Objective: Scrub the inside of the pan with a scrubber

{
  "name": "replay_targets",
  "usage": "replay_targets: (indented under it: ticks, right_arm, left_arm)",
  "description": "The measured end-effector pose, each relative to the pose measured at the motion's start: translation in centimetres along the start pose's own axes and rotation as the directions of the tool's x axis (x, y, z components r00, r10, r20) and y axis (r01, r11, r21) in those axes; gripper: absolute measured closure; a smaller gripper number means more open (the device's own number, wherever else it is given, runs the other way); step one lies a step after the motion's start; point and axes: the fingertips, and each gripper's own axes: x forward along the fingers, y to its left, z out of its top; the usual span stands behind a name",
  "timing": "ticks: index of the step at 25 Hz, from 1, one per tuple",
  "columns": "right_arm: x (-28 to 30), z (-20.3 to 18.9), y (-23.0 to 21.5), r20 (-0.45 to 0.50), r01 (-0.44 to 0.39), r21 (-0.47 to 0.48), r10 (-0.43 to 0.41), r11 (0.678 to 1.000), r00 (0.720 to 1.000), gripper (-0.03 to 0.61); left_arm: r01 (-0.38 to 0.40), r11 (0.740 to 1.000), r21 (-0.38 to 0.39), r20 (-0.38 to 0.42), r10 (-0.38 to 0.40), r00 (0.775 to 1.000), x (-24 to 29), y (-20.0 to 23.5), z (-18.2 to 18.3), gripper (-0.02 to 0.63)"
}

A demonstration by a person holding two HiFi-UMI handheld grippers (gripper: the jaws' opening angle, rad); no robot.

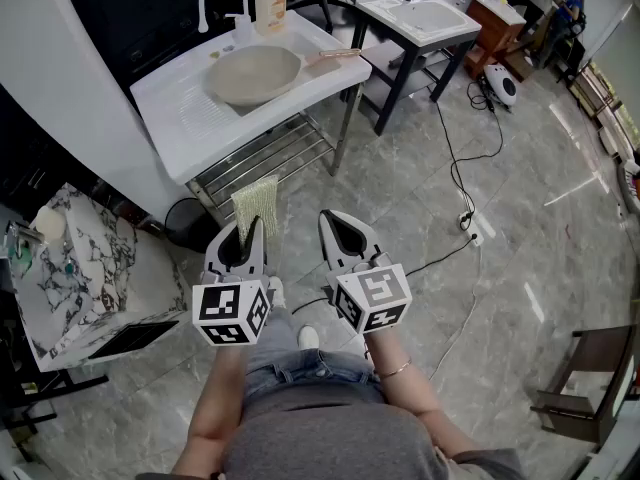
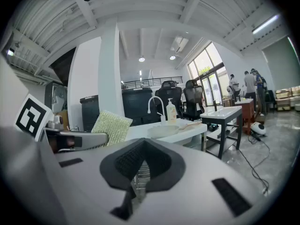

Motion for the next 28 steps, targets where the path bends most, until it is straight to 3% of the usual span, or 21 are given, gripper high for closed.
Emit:
replay_targets:
  ticks: [12, 28]
  right_arm:
    - [3.9, -1.2, 0.9, -0.030, -0.017, 0.015, 0.017, 1.000, 0.999, 0.568]
    - [15.9, 1.8, -2.4, -0.043, 0.065, 0.042, -0.064, 0.997, 0.997, 0.568]
  left_arm:
    - [0.019, 1.000, 0.012, -0.022, -0.019, 1.000, 2.4, 3.1, 0.1, 0.546]
    - [0.059, 0.998, 0.001, -0.059, -0.058, 0.997, 12.4, 11.2, 2.7, 0.546]
